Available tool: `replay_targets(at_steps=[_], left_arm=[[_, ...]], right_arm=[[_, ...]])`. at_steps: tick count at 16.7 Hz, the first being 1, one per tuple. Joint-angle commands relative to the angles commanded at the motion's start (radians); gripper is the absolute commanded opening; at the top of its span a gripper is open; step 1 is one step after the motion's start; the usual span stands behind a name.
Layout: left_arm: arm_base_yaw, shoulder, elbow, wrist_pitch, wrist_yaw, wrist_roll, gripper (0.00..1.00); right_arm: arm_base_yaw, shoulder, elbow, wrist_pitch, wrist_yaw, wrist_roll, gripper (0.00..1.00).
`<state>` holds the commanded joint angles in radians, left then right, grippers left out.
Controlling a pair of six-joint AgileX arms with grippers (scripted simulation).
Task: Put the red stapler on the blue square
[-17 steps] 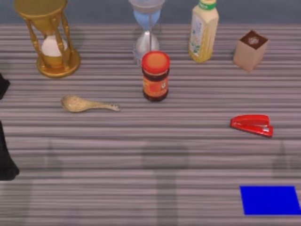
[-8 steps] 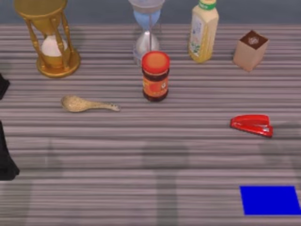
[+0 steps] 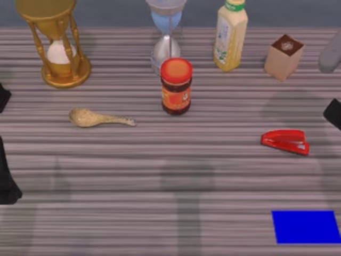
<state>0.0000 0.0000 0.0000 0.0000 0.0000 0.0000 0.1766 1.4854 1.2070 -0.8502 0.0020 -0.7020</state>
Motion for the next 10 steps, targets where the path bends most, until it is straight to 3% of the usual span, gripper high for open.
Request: replay_targets(at_steps=[5, 10], left_arm=[[0.000, 0.000, 0.000, 0.000, 0.000, 0.000, 1.00], [0.000, 0.000, 0.000, 0.000, 0.000, 0.000, 1.00]], right_arm=[[0.050, 0.405, 0.346, -0.238, -0.001, -0.198, 1.00], [0.076, 0.628, 0.549, -0.359, -0.003, -0.306, 1.00]])
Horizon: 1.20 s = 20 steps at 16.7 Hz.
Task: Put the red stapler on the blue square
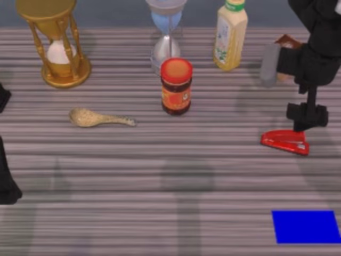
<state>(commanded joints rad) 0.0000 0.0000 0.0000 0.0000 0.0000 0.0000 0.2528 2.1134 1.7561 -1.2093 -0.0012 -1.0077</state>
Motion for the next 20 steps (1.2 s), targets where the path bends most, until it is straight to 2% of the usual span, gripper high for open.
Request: replay_targets(at_steps=[8, 15, 20], left_arm=[[0.000, 0.000, 0.000, 0.000, 0.000, 0.000, 1.00], [0.000, 0.000, 0.000, 0.000, 0.000, 0.000, 1.00], [0.000, 0.000, 0.000, 0.000, 0.000, 0.000, 1.00]], right_arm=[[-0.001, 0.022, 0.003, 0.007, 0.000, -0.011, 1.00], [0.005, 0.111, -0.177, 0.287, 0.000, -0.007, 1.00], [0.005, 0.130, -0.212, 0.332, 0.001, -0.006, 1.00]])
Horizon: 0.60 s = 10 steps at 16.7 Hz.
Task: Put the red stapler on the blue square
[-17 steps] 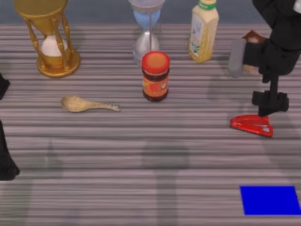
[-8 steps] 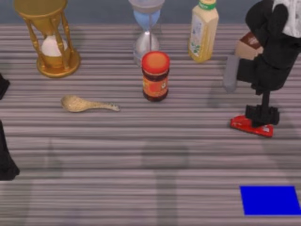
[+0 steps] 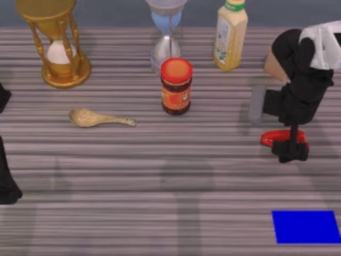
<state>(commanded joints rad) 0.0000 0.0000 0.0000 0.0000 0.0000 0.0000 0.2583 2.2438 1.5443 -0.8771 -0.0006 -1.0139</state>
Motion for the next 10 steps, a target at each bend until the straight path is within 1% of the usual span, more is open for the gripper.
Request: replay_targets(at_steps=[1, 10], left_arm=[[0.000, 0.000, 0.000, 0.000, 0.000, 0.000, 1.00], [0.000, 0.000, 0.000, 0.000, 0.000, 0.000, 1.00]], right_arm=[[0.000, 0.000, 0.000, 0.000, 0.000, 0.000, 1.00], [0.000, 0.000, 0.000, 0.000, 0.000, 0.000, 0.32]])
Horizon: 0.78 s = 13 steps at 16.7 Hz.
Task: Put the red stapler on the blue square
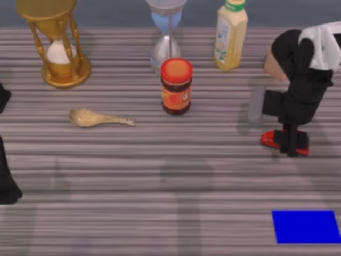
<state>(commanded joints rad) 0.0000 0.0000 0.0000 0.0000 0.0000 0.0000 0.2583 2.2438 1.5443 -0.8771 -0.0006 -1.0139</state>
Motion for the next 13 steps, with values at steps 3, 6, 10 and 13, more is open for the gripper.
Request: replay_targets(at_steps=[3, 6, 10, 13], left_arm=[[0.000, 0.000, 0.000, 0.000, 0.000, 0.000, 1.00], [0.000, 0.000, 0.000, 0.000, 0.000, 0.000, 1.00], [0.000, 0.000, 0.000, 0.000, 0.000, 0.000, 1.00], [0.000, 0.000, 0.000, 0.000, 0.000, 0.000, 1.00]], right_arm=[[0.000, 0.000, 0.000, 0.000, 0.000, 0.000, 0.10], [0.000, 0.000, 0.000, 0.000, 0.000, 0.000, 0.00], [0.000, 0.000, 0.000, 0.000, 0.000, 0.000, 0.00], [-0.003, -0.001, 0.000, 0.000, 0.000, 0.001, 0.00]])
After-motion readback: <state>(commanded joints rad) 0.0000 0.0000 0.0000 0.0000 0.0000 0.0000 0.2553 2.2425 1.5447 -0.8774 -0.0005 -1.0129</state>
